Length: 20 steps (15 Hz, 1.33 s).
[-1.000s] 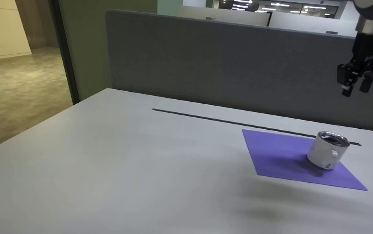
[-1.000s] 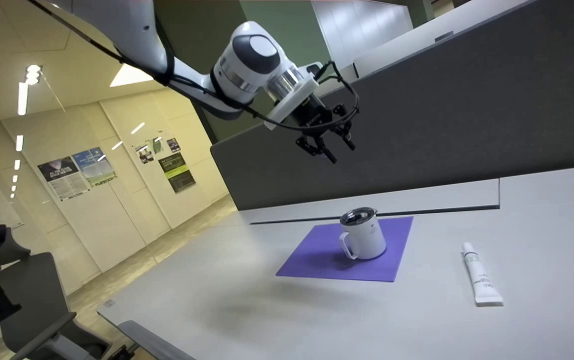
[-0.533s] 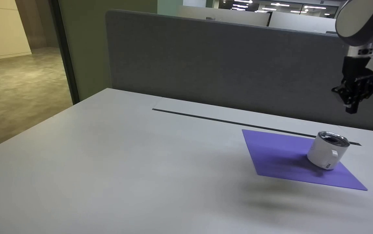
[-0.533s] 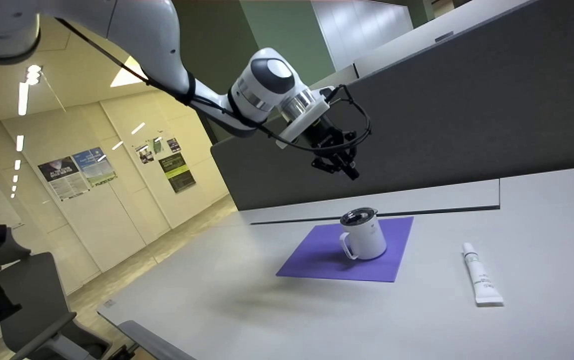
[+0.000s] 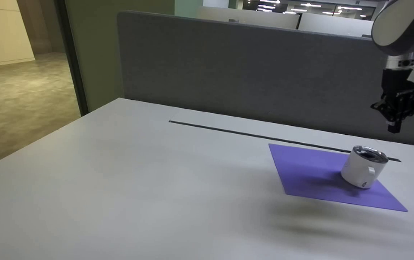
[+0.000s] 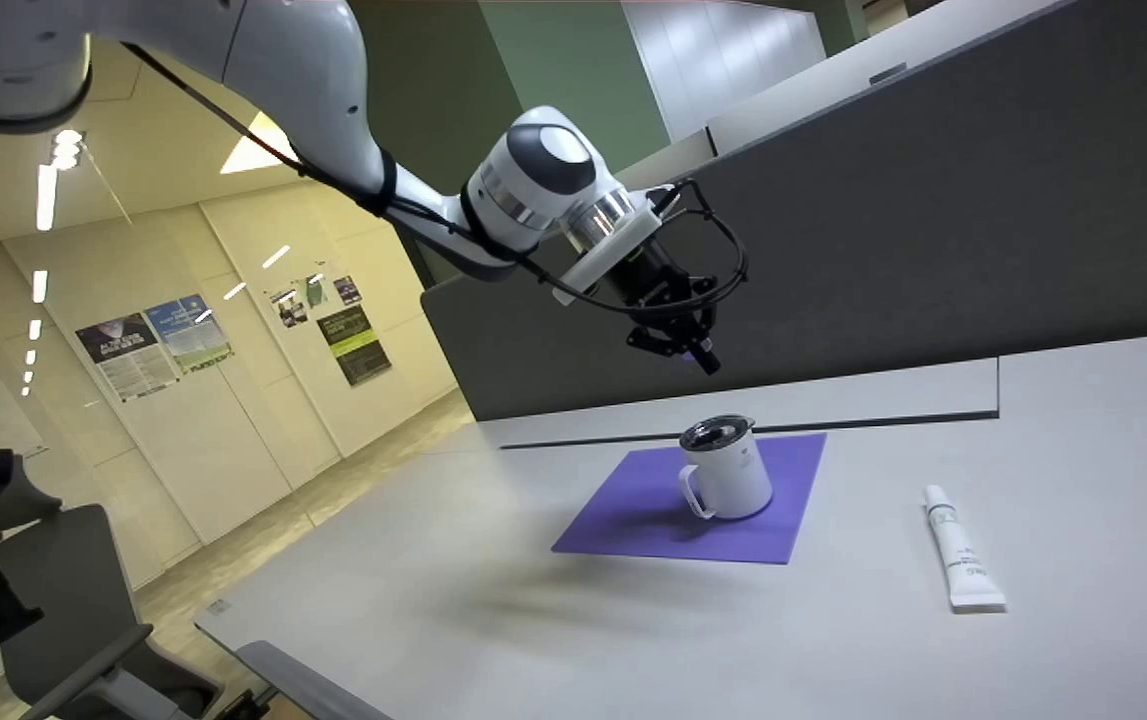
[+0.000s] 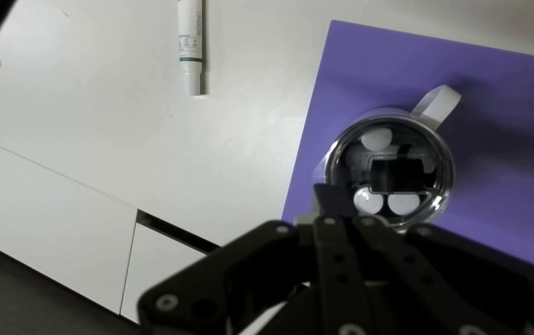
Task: Move the black thing on top of the mug
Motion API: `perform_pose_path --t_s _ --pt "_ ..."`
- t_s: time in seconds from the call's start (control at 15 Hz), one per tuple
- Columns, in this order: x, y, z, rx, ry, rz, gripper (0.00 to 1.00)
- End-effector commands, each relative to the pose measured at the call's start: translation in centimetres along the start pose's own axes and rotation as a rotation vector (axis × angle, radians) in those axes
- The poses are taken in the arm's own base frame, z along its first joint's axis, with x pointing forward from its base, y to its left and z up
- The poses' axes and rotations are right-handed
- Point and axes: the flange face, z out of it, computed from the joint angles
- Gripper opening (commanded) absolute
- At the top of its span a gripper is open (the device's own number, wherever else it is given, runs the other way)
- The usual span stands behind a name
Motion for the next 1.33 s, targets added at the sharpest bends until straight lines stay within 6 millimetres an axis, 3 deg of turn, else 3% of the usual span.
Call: perform_pose_path --t_s 0.0,0.4,0.87,1.27 --pt "0.0 0.0 0.0 0.000 -0.001 0.000 0.00" --pt "0.1 -0.3 0.9 0.015 0.044 0.060 0.00" --pt "0.4 -1.9 4.4 0.061 0.030 0.083 0.00" --pt "0.5 -2.8 5.9 0.068 0.025 0.084 0.00"
